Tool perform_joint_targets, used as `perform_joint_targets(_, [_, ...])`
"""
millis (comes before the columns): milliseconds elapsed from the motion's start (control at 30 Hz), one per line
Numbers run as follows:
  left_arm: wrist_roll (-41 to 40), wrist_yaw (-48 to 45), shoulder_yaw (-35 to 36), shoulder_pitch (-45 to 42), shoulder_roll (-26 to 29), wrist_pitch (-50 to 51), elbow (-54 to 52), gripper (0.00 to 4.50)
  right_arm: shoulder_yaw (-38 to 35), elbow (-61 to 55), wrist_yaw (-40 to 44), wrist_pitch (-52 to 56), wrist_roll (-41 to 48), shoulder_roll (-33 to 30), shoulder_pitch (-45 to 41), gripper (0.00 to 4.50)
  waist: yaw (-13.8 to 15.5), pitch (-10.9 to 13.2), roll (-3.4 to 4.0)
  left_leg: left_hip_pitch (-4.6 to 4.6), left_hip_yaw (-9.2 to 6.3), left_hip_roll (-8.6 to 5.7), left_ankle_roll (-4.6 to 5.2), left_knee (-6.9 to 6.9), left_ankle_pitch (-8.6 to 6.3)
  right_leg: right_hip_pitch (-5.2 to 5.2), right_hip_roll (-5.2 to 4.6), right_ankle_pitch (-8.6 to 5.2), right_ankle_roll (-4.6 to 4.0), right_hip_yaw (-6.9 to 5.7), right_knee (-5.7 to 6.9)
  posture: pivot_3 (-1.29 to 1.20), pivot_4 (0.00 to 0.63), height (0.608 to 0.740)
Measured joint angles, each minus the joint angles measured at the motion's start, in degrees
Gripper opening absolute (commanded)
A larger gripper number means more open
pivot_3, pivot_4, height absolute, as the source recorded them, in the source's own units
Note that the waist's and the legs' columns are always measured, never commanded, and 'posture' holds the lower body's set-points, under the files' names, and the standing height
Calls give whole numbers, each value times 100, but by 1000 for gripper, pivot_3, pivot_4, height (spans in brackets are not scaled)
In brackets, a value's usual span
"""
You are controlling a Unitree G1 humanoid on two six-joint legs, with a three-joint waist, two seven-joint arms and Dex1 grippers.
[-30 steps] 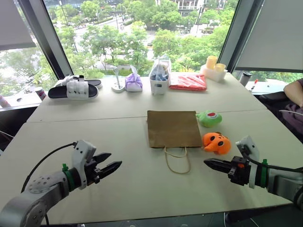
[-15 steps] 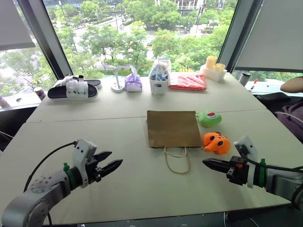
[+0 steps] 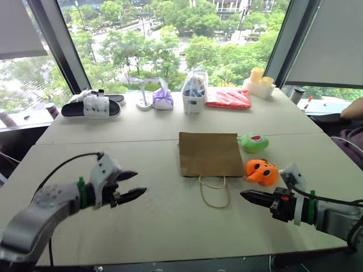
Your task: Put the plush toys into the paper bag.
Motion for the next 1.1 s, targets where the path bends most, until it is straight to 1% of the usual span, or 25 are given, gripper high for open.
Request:
perform_joint_targets(67, [233, -322, -467, -461, -157, -288, 292, 3217, -41, 27, -17, 9, 20, -2, 18, 0, 20, -1, 1, 0, 0, 0, 2, -9, -1, -4, 1, 1, 2, -1, -1, 0, 150, 740])
perform_joint_targets(167, [688, -878, -1397, -1229, -745, -833, 1024, 3217, -135, -82, -94, 13, 61, 19, 190, 0, 43, 0, -1, -20, -2, -3, 0, -9, 0, -15, 4, 13, 22, -16, 3, 0, 150, 740])
perform_joint_targets(200, [929, -1123, -1771, -1533, -1019, -1177, 1416, 3217, -199, -169, -163, 8, 67, 75, 330, 0, 47, 0, 0, -25, -2, -13, 0, -8, 1, -19, 4, 13, 23, -17, 4, 0, 150, 740])
perform_joint_targets(233, [1101, -1260, -1980, -1746, -1251, -1432, 1751, 3217, -234, -238, -239, 4, 79, 136, 420, 0, 47, 0, 0, -30, -3, -15, 0, -8, 1, -24, 4, 14, 23, -17, 4, 0, 150, 740])
perform_joint_targets(300, [1381, -1470, -2313, -2130, -1722, -1900, 2423, 3217, -315, -375, -421, 1, 108, 288, 549, 0, 35, 0, -1, -55, -3, -18, 0, 1, 2, -46, 3, 15, 24, -15, 5, 0, 150, 740])
perform_joint_targets(400, [1676, -1675, -2587, -2625, -2420, -2527, 3429, 3217, -446, -600, -725, -9, 174, 476, 707, 0, 20, 1, -2, -69, -3, -19, 1, 7, 3, -66, 2, 17, 26, -10, 9, 0, 150, 740])
perform_joint_targets(433, [1750, -1742, -2653, -2775, -2618, -2713, 3751, 2980, -481, -683, -828, -10, 206, 552, 758, 0, 28, 1, -2, -70, -3, -19, 0, 8, 3, -66, 2, 18, 27, -11, 10, 0, 150, 740])
perform_joint_targets(500, [1854, -1835, -2686, -2958, -2867, -3004, 4193, 2381, -538, -829, -981, -17, 240, 612, 845, 0, 22, 1, -2, -71, -3, -19, 1, 8, 3, -70, 2, 21, 33, -9, 13, 0, 150, 740])
perform_joint_targets(633, [2073, -1939, -2684, -3215, -3146, -3530, 4926, 382, -598, -1021, -1196, -74, 292, 762, 1067, 0, 30, 1, -2, -72, -2, -21, 2, 12, 3, -70, 3, 23, 35, -10, 16, 0, 150, 740])
perform_joint_targets(667, [2107, -1950, -2683, -3245, -3195, -3632, 5036, 74, -596, -1045, -1230, -83, 291, 777, 1113, 0, 31, 1, -2, -72, -2, -22, 2, 13, 4, -70, 2, 23, 37, -10, 17, 0, 150, 740])
perform_joint_targets(800, [2121, -1954, -2565, -3402, -3416, -3702, 5342, 74, -392, -1160, -1454, -172, 293, 1023, 1093, 0, 28, 1, -2, -73, -4, -23, 2, 19, 4, -69, 4, 25, 39, -10, 22, 0, 150, 740])
perform_joint_targets(867, [1951, -1825, -2318, -3505, -3552, -3339, 5350, 74, -168, -1166, -1617, -272, 273, 1268, 952, 0, 18, 1, -3, -73, -8, -22, 2, 23, 4, -70, 4, 25, 39, -10, 26, 0, 150, 740])
perform_joint_targets(967, [1570, -1367, -1776, -3709, -3689, -2421, 5240, 74, 203, -1180, -1918, -529, 41, 1626, 681, 0, 2, 0, -2, -72, -15, -23, 2, 28, 4, -70, 6, 25, 40, -10, 33, 0, 150, 740])
perform_joint_targets(1033, [1214, -866, -1288, -3653, -3668, -1551, 4779, 74, 472, -1184, -2144, -742, -180, 1949, 519, 0, -70, 0, -2, -72, -23, -21, 1, 28, 5, -76, 6, 24, 42, -9, 47, 0, 150, 740])
perform_joint_targets(1100, [788, -458, -898, -3417, -3618, -692, 4031, 74, 832, -1183, -2311, -907, -486, 2127, 385, 0, -133, 0, -1, -72, -23, -22, -7, 28, 9, -91, 4, 23, 43, -7, 69, 0, 150, 740])
